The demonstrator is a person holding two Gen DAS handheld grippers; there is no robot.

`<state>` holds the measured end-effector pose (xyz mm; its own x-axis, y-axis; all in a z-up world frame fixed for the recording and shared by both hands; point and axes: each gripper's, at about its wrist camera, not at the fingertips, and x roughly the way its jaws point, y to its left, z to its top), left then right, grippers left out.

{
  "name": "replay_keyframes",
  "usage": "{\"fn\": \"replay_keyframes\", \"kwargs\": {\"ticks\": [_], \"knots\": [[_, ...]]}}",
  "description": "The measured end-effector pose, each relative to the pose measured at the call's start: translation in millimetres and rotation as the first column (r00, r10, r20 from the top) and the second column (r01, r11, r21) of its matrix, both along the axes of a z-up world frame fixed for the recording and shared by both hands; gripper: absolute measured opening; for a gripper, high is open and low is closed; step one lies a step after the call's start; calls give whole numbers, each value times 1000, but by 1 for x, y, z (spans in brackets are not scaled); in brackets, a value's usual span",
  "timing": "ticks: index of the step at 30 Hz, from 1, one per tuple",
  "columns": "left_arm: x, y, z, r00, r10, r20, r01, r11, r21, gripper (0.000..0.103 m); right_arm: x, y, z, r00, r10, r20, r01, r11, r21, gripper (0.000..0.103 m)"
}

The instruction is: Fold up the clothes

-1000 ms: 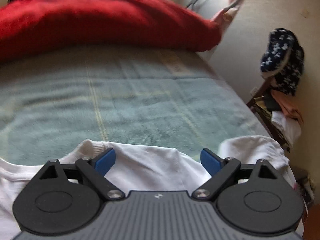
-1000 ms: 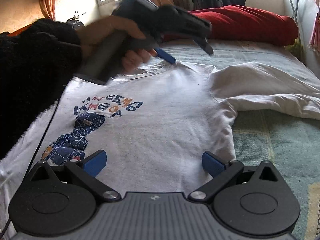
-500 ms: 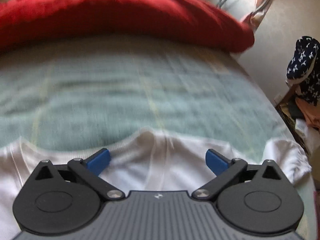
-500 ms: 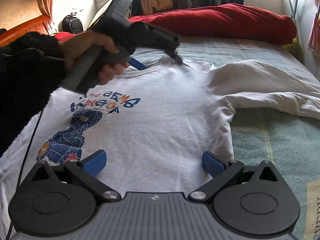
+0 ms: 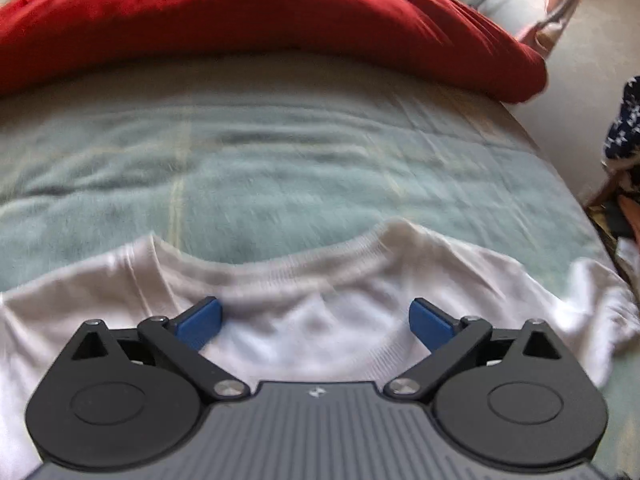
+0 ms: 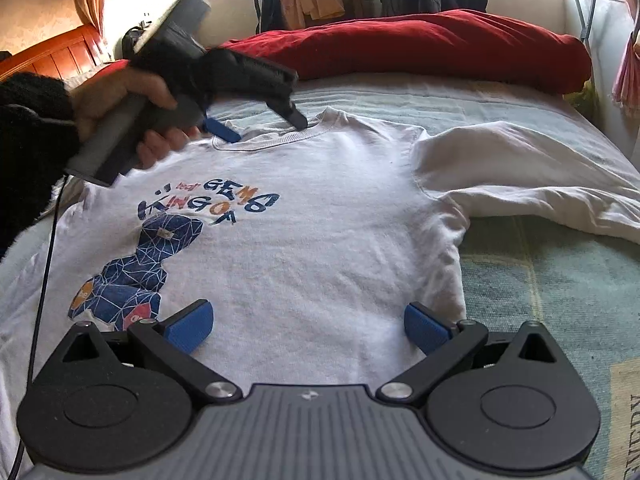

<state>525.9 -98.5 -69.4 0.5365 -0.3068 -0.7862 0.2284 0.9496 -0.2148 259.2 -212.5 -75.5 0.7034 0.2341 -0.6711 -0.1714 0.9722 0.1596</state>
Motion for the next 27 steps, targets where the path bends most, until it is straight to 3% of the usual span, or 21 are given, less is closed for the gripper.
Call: {"fn": "replay_keyframes", "kwargs": {"ticks": [4,10,17,22,27], "knots": [[9,8,14,998,55,26,-54,997,-46,99,1,1,-1,1000,0,5,0,1000,-9,103],[-24,45,44,998,29,59,-25,998,-56,100,-2,1,2,1000,-2,14,2,1000,0,103],[-28,72,5,996,73,-45,-75,996,-46,100,-2,4,2,1000,4,17,-4,1000,2,103],[2,85,-7,986,162,35,-160,986,-55,100,-1,7,-1,1000,8,22,-7,1000,-22,103],[-4,98,15,981,192,34,-188,976,-107,99,-1,7,-1,1000,10,24,-10,1000,-29,103]]}}
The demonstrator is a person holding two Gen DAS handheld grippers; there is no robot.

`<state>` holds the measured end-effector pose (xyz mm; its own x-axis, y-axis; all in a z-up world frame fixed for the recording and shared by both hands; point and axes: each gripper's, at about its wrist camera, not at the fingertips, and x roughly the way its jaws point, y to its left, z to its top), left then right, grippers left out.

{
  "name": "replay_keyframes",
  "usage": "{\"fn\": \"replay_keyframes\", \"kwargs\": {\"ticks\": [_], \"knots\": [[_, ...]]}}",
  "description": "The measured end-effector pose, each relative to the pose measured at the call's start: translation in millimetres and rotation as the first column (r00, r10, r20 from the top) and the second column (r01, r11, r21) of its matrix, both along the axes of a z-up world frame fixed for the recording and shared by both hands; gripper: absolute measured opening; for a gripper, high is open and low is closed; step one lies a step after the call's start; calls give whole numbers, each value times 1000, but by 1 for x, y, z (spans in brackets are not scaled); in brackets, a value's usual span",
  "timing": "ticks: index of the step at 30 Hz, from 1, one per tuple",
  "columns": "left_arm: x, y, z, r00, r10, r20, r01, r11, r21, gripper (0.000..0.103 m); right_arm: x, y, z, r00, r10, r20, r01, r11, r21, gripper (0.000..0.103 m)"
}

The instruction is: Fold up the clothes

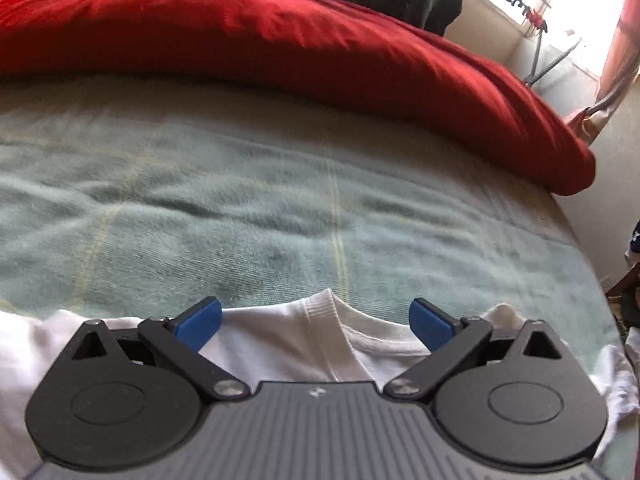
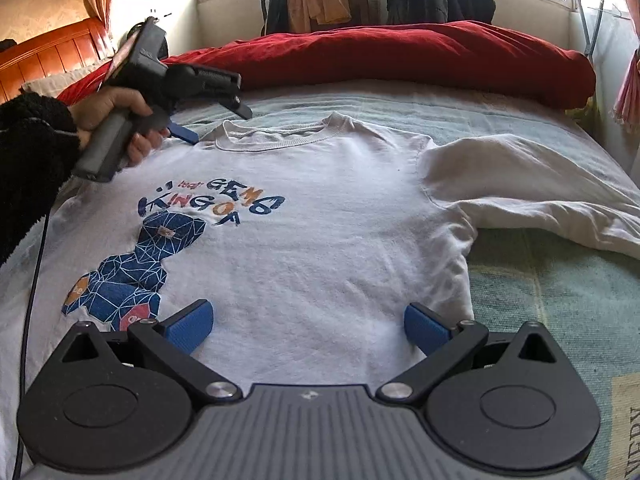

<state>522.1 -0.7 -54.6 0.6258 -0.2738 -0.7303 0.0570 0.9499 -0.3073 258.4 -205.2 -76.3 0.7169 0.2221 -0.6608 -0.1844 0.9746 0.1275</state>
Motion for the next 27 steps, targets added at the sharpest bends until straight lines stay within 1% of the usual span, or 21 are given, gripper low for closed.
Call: {"fn": "replay_keyframes", "kwargs": {"ticks": [3,6,9,11,12,15,17,21,24,27], "knots": [[-23,6,22,999,-42,17,42,999,33,100,0,0,0,1000,-3,-3,3,1000,3,103],[-42,17,28,997,-74,-5,74,996,45,100,-1,1,0,1000,-5,-4,5,1000,-6,103],[-46,25,14,997,-68,-48,71,995,71,100,-1,2,-1,1000,-9,-2,9,1000,-10,103],[-40,30,-1,996,-44,-77,49,997,65,100,-1,2,-1,1000,-10,-2,10,1000,-12,103],[-35,33,-9,997,-29,-78,34,997,64,100,-1,2,-1,1000,-10,-2,10,1000,-13,103],[-21,38,-19,1000,8,-16,-7,995,99,100,0,2,-3,1000,-15,0,15,1000,-16,103],[-13,39,-20,999,40,-13,-38,993,109,100,0,3,-4,1000,-19,2,19,1000,-18,103],[-13,36,-11,998,57,-22,-54,991,125,99,1,3,-6,1000,-23,6,23,999,-22,103],[-30,33,2,999,31,-9,-30,991,128,99,0,3,-6,1000,-18,10,18,999,-26,103],[-52,33,19,1000,-18,5,17,991,135,99,0,2,-3,1000,-14,10,14,1000,-19,103]]}}
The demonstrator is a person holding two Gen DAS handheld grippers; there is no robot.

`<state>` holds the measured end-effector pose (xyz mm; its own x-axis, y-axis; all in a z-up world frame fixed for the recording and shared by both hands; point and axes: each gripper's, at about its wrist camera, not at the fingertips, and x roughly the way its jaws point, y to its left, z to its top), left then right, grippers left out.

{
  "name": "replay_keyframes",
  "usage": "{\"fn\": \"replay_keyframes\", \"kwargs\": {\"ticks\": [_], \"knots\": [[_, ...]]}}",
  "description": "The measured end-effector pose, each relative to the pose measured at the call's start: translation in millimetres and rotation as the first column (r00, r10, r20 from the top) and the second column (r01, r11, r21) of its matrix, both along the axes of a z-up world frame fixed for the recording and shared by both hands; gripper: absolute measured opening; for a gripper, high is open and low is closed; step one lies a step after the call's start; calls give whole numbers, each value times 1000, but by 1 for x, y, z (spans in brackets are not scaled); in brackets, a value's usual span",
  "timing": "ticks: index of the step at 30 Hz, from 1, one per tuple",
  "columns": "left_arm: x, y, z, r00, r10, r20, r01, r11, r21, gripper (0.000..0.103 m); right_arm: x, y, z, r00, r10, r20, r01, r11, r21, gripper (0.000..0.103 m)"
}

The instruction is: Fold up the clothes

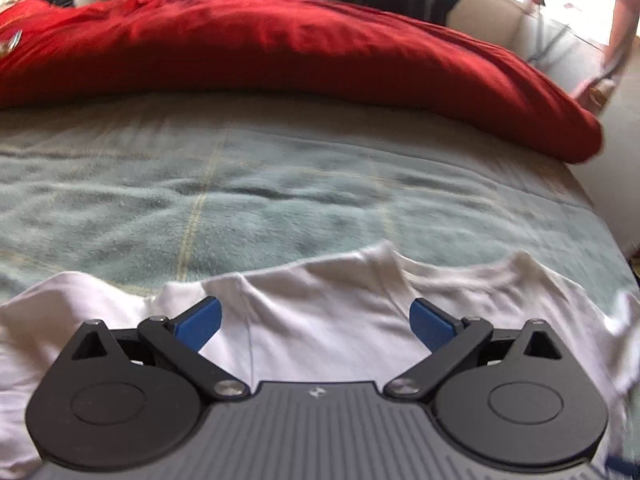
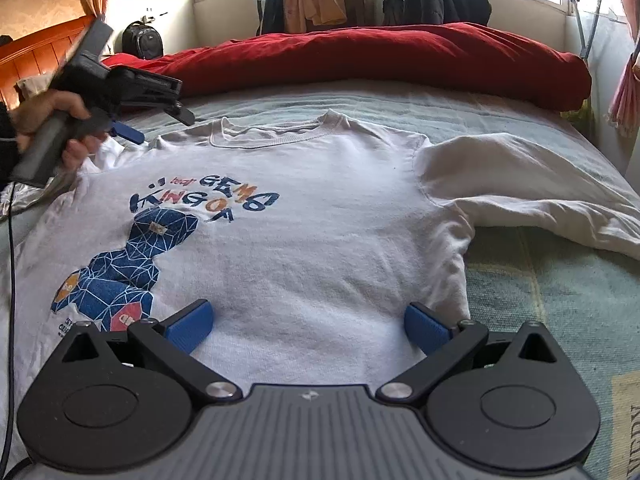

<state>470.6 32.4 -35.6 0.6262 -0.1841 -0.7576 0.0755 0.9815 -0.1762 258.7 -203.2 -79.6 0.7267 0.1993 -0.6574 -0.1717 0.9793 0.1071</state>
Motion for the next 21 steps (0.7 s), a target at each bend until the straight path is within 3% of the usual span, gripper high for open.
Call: {"fn": "replay_keyframes", "kwargs": {"ticks": [5,9,11,15,19,21], "knots": [[-29,10,33,1000,-7,-25,7,1000,17,99,-2,-5,5,1000,-13,5,13,998,58,103],[-50,12,65,1000,-9,-26,11,997,78,100,-3,-7,8,1000,-7,11,6,991,131,103],[-58,11,71,999,-38,-25,39,997,67,100,-4,-7,9,1000,-4,11,2,986,166,103],[-65,9,44,996,-72,-58,72,997,-14,100,-4,-5,9,1000,0,2,-1,980,199,103],[-63,14,-4,994,-37,-101,31,998,-63,100,-4,-4,8,1000,6,-2,-5,983,186,103],[-71,23,-14,996,-8,-87,0,996,-89,100,-4,-4,8,1000,4,-3,-4,983,184,103]]}}
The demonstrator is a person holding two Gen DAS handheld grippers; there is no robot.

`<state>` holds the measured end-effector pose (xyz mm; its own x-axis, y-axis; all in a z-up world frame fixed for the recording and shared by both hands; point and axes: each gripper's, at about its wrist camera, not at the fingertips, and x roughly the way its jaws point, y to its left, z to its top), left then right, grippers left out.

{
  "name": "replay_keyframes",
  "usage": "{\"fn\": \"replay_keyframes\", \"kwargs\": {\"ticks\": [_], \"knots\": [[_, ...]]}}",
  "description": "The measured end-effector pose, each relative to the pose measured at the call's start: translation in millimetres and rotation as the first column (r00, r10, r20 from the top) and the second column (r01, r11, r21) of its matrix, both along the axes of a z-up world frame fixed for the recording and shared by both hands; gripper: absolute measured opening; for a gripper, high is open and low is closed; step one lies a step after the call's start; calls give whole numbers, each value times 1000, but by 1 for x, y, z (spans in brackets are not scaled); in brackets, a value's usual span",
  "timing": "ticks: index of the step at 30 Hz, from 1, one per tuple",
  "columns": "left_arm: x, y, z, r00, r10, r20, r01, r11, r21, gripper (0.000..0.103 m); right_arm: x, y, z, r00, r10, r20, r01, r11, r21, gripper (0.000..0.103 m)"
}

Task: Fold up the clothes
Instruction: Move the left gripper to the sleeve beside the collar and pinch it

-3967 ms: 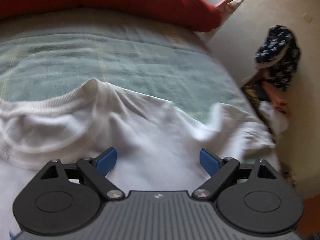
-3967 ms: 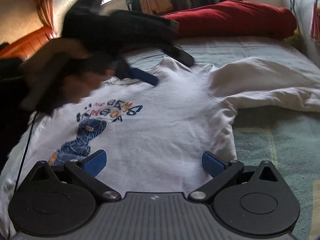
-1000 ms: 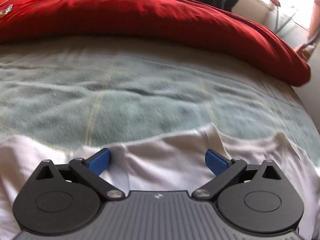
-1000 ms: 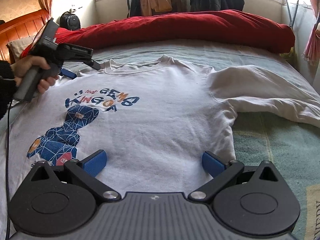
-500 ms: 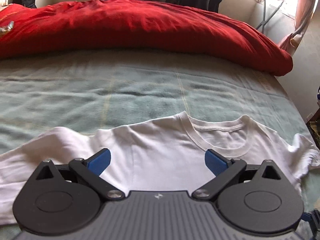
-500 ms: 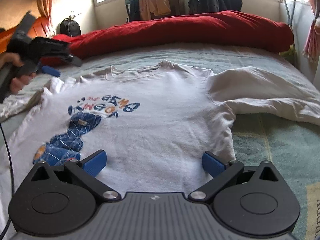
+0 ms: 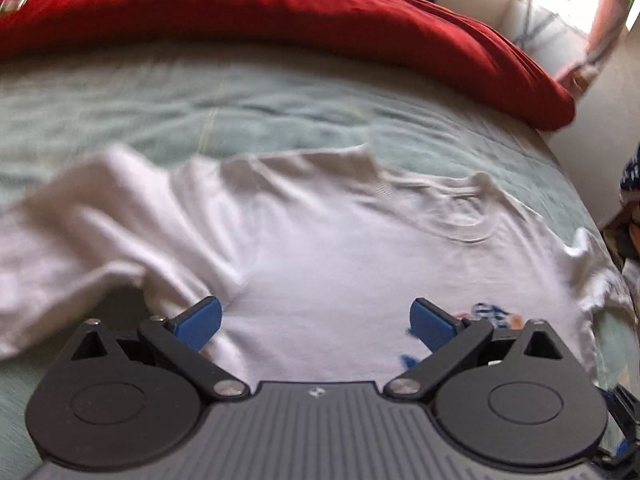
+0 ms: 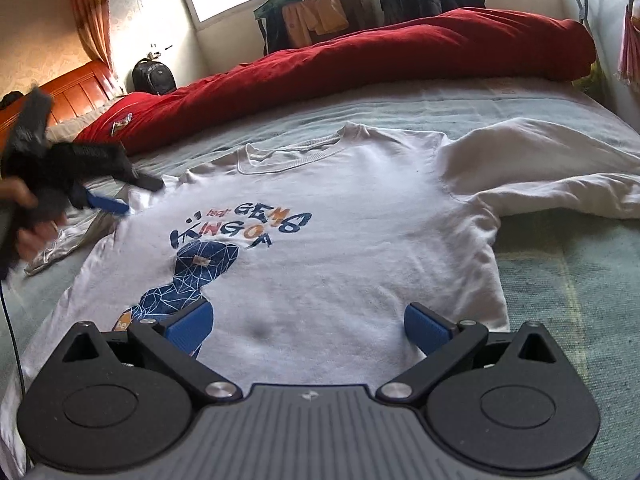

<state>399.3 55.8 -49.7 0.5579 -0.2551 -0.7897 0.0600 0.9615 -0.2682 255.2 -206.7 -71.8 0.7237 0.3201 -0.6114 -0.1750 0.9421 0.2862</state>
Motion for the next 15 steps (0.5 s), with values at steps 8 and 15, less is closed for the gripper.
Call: {"fn": "replay_keyframes", "kwargs": {"ticks": [8,15], "knots": [[-46,21,1,999,34,2,-34,999,26,100,-1,-1,-1,1000,-4,-6,4,1000,-17,103],[-63,105,22,942,326,84,-310,937,-163,98,0,8,-5,1000,0,-2,0,997,-83,103]]}}
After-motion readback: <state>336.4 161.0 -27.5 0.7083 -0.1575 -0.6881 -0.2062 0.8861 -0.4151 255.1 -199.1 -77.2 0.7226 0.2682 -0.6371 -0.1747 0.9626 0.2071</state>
